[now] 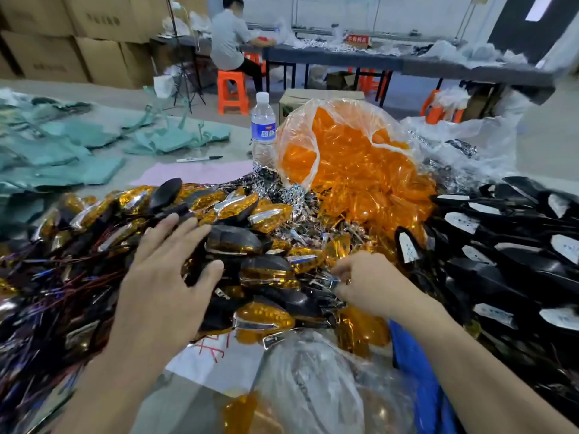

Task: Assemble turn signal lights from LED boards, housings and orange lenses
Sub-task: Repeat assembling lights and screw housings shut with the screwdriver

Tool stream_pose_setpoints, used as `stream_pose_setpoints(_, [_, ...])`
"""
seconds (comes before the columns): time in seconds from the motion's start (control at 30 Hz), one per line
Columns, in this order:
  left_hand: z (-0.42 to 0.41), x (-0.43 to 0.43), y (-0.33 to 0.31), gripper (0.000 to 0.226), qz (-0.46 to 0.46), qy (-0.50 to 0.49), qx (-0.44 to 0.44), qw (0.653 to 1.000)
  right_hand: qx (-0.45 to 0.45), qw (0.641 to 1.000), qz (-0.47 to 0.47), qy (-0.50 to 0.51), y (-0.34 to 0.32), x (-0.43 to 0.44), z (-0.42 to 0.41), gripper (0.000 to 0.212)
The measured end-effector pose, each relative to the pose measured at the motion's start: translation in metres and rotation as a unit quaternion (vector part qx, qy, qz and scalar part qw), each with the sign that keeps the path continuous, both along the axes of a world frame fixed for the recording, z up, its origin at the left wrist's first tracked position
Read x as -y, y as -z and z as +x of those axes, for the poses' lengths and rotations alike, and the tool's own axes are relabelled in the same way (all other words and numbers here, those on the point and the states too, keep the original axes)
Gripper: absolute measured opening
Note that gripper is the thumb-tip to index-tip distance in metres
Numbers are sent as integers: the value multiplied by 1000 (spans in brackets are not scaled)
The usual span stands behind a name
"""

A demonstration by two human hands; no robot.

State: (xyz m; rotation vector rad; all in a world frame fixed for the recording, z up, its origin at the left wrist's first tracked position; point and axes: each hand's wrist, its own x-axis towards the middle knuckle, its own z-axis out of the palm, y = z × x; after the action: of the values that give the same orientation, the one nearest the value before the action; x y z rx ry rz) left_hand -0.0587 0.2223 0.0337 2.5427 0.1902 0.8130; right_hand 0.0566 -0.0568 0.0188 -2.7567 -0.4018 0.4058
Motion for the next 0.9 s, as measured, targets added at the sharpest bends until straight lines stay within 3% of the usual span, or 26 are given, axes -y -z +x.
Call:
stream_pose_setpoints(0.07, [-5, 33, 9, 38, -4, 56, 47, 997, -26, 995, -86, -47, 4, 7, -10, 47])
stream_pose_setpoints(0.13, [-9, 66, 19, 37, 15, 122, 78, 989, -26, 992, -111, -62, 8, 8, -18, 56])
stream_pose_setpoints(0.27, [-11, 111, 38, 28, 21, 214, 74, 974, 1, 991, -119, -53, 15, 7, -33, 28])
stream_pose_setpoints(0.4, [-7, 128, 50, 25, 35, 223, 23, 974, 30, 993, -111, -26, 12, 15, -45, 10])
stream_pose_setpoints(0.6, [8, 135, 53, 23, 81, 205, -44, 974, 44, 997, -59, -11, 14, 29, -56, 32])
stream_pose_setpoints(0.7, [12, 142, 50, 25, 74, 212, -27, 974, 86, 994, 43, 50, 13, 36, -58, 25])
stream_pose_setpoints(0.77, [12, 148, 46, 40, 28, 207, -26, 978, 90, 979, 155, 94, 12, 44, -59, 18])
stream_pose_setpoints(0.83, [11, 153, 42, 53, -4, 210, -40, 977, 71, 967, 229, 84, 10, 50, -64, 23])
stream_pose_setpoints(0.9, [13, 158, 38, 51, 17, 227, -58, 972, 20, 943, 324, 75, 7, 55, -69, 25])
